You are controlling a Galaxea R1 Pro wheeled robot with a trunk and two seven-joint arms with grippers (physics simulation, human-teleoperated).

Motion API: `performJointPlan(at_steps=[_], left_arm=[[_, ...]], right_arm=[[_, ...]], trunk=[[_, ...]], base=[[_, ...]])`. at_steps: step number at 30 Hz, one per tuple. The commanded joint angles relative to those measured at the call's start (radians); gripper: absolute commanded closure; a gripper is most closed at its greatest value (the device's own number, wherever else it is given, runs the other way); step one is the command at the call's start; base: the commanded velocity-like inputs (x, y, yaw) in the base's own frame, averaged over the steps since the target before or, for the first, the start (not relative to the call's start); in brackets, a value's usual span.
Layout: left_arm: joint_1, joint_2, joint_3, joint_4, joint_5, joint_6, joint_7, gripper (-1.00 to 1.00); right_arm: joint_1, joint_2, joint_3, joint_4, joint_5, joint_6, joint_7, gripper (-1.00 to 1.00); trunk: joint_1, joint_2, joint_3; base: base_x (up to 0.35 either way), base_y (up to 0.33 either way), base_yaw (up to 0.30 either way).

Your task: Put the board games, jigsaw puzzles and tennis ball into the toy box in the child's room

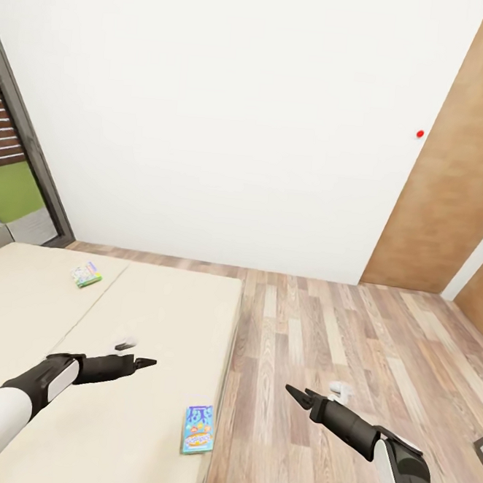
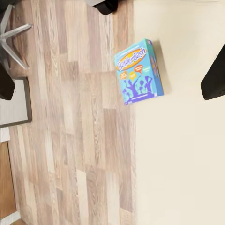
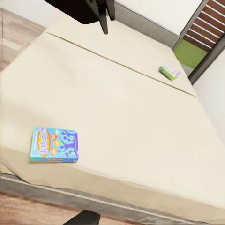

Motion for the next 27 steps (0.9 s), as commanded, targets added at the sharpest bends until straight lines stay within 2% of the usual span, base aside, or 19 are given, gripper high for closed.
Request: performJointPlan(at_steps=[1,10,27], left_arm=[[0.000,0.000,-0.005,0.000,0.009,0.007,0.000,-1.00],[0.009,0.000,-0.004,0.000,0.009,-0.001,0.000,-1.00],[0.011,-0.010,-0.004,0.000,0.009,-0.004,0.000,-1.00]], right_arm=[[-0.001,0.000,-0.001,0.000,-0.006,0.008,0.001,-1.00],[-0.001,0.000,-0.001,0.000,-0.005,0.007,-0.002,-1.00],[-0.001,0.000,-0.001,-0.001,-0.006,0.008,-0.034,-1.00]], trunk=[[0.000,-0.002,-0.001],[0.000,-0.002,0.000],[0.000,-0.002,0.000]], base=[[0.000,0.000,0.222],[0.000,-0.011,0.138],[0.000,-0.054,0.015]])
